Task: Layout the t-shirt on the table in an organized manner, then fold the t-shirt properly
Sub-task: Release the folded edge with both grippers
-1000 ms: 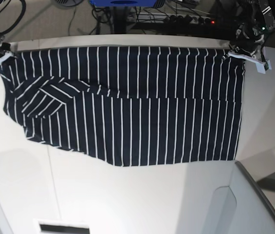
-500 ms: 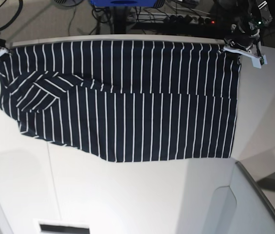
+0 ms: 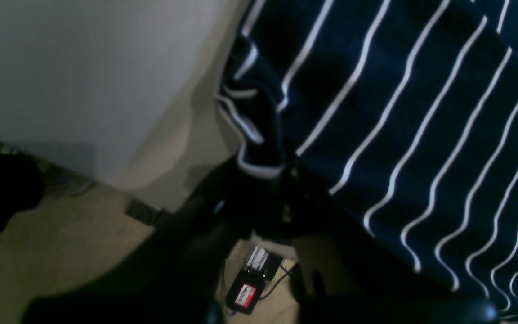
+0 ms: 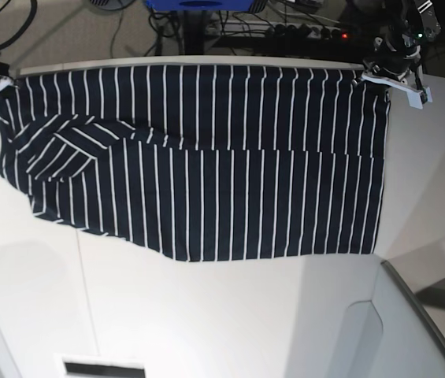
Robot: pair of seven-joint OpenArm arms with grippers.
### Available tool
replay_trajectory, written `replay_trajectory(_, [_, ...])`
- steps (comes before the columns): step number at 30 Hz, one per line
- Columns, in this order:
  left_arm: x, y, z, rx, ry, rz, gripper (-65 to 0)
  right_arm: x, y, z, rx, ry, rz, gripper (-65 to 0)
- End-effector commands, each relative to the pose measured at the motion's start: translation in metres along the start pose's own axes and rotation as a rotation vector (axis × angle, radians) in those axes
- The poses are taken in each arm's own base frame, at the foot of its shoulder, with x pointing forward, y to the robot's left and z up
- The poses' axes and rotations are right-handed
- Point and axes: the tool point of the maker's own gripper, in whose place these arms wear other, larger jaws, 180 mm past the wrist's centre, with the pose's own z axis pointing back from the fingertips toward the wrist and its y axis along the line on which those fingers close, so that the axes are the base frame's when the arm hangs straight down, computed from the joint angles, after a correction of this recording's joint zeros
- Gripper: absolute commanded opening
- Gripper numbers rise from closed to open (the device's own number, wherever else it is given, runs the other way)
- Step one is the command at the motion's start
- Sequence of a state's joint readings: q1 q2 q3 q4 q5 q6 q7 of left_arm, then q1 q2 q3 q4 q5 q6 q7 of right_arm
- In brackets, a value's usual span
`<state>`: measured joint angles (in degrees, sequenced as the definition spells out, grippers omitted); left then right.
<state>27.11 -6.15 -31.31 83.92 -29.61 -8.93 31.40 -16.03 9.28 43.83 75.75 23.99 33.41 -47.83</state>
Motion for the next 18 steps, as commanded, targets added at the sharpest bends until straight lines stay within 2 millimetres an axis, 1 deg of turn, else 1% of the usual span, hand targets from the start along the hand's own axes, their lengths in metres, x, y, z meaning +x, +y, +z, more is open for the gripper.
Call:
replay_trajectory(1, [0.012, 0.003, 0.007, 0.008, -0.039, -0.021, -65.0, 0.015, -0.008, 0.007, -0.022, -0.04, 0.01, -58.2])
replay_trajectory(2, [0.016, 0.001, 0.01, 0.003, -0.052, -0.03, -65.0, 0.015, -0.008, 0.008, -0.023, -0.042, 0.01, -53.4])
replay_trajectory(3, [0.02, -0.001, 0.012, 0.0, -0.065, -0.036, -63.7, 0.015, -0.008, 0.008, -0.022, -0.042, 0.009, -48.8])
replay_trajectory(5, [0.026, -0.003, 0.017, -0.002, -0.083, -0.046, -45.6, 0.016, -0.008, 0.008, -0.02, -0.044, 0.008, -38.1])
replay_trajectory(7, [0.031, -0.006, 0.02, -0.008, -0.099, -0.056, -26.2, 0.016, -0.009, 0.008, -0.021, -0.048, 0.007, -27.5])
replay_trajectory(9, [0.035, -0.007, 0.022, -0.01, -0.108, -0.06, -13.7, 0.016, -0.009, 0.009, -0.021, -0.053, 0.004, -22.5])
replay_trajectory(10, [0.035, -0.007, 0.022, -0.011, -0.108, -0.059, -8.1, 0.017, -0.013, 0.011, -0.031, -0.062, -0.009, -22.2])
replay_trajectory(12, [0.039, 0.0, 0.024, 0.004, -0.118, -0.054, -3.3, 0.023, -0.023, 0.019, -0.055, -0.092, -0.028, -22.4])
replay_trajectory(14, [0.048, 0.017, 0.029, 0.046, -0.148, -0.027, -3.8, 0.03, -0.029, 0.028, -0.077, -0.127, -0.039, -22.4])
replay_trajectory(16, [0.059, 0.033, 0.036, 0.085, -0.182, 0.0, -4.9, 0.04, -0.039, 0.043, -0.117, -0.174, -0.043, -22.1])
replay_trajectory(18, [0.07, 0.043, 0.041, 0.108, -0.21, 0.011, -5.9, 0.049, -0.042, 0.053, -0.139, -0.206, -0.03, -22.1])
